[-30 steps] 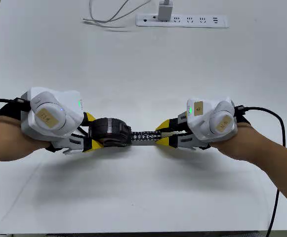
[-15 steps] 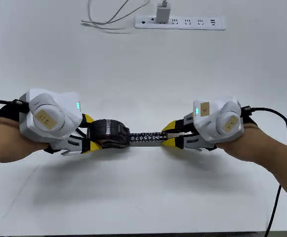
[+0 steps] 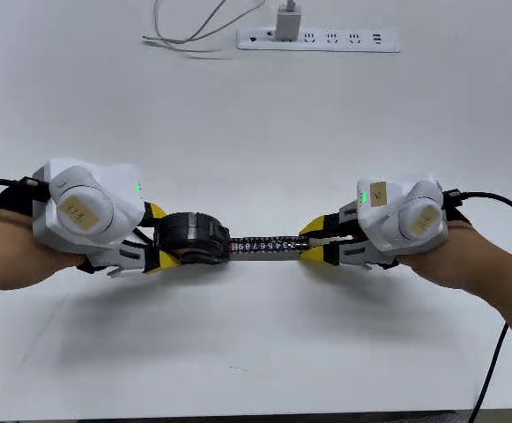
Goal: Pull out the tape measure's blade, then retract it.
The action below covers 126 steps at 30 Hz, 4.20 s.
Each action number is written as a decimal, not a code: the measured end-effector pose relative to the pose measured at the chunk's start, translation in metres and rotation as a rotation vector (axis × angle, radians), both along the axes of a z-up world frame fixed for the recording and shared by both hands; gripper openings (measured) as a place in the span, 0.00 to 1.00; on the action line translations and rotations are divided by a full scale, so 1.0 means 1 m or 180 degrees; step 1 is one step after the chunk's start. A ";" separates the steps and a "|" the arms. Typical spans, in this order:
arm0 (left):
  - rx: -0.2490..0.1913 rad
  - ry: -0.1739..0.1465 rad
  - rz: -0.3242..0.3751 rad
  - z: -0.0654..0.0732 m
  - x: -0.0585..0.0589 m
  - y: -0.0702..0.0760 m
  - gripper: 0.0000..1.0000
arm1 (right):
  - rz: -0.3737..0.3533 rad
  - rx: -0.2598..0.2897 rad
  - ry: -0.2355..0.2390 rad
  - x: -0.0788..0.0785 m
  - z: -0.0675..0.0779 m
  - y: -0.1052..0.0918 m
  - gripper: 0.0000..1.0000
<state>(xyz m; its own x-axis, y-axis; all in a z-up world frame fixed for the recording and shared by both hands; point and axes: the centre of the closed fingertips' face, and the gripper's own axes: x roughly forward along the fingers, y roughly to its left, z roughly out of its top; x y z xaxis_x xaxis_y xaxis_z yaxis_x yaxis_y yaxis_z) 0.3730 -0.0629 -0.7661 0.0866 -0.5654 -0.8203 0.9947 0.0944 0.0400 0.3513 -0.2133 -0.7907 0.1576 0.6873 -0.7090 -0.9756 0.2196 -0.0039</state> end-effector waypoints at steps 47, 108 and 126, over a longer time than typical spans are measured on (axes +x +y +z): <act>-0.0012 -0.0011 -0.0044 0.000 0.000 -0.001 0.25 | -0.0029 -0.0346 0.0054 -0.008 0.001 -0.062 0.08; 0.0040 -0.0037 -0.0106 0.000 -0.001 -0.001 0.25 | -0.0187 -0.0713 0.0189 -0.017 0.001 -0.132 0.08; 0.0046 -0.0047 -0.0104 0.000 -0.001 -0.001 0.25 | -0.0230 -0.0712 0.0179 -0.017 0.001 -0.134 0.08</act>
